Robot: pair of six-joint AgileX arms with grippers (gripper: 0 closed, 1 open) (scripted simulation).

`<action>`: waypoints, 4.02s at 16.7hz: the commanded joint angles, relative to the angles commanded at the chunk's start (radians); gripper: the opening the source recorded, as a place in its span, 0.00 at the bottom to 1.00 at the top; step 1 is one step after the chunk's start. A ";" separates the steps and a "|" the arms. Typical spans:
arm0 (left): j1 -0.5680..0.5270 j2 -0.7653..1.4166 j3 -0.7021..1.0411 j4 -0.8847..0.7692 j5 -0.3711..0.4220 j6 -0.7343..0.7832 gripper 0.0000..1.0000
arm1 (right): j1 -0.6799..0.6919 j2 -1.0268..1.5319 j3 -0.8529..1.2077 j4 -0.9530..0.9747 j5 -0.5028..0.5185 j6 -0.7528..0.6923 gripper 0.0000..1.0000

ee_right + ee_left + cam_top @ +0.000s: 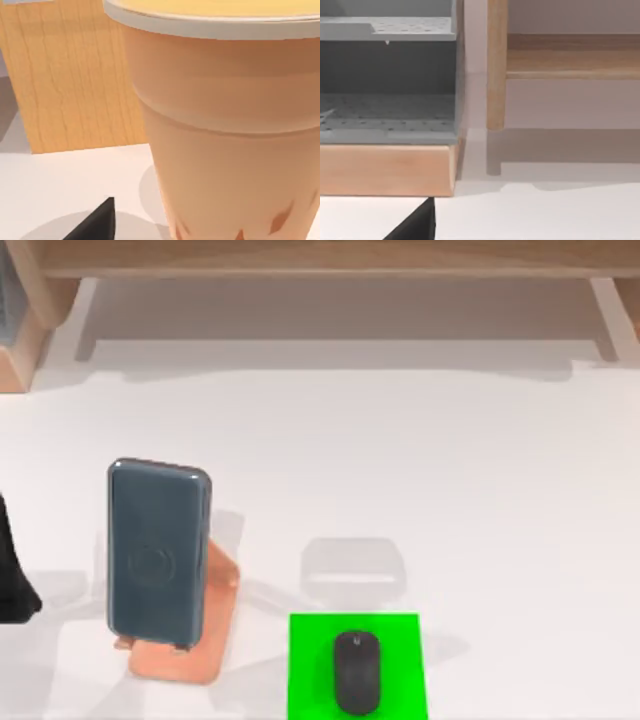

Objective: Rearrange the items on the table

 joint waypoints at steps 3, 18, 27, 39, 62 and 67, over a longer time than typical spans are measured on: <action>0.000 0.000 0.000 0.000 0.000 0.000 1.00 | 0.007 0.117 0.093 0.125 -0.036 0.007 1.00; 0.000 0.000 0.000 0.000 0.000 0.000 1.00 | 0.071 0.197 0.245 0.106 0.003 0.010 1.00; 0.000 0.000 0.000 0.000 0.000 0.000 1.00 | 0.073 0.198 0.248 0.103 0.004 0.010 0.62; 0.000 0.000 0.000 0.000 0.000 0.000 1.00 | 0.073 0.198 0.248 0.103 0.004 0.010 0.00; 0.000 0.000 0.000 0.000 0.000 0.000 1.00 | 0.147 0.070 0.259 0.092 -0.121 0.005 0.00; 0.000 0.000 0.000 0.000 0.000 0.000 1.00 | 0.230 0.006 0.269 0.089 -0.219 -0.002 0.00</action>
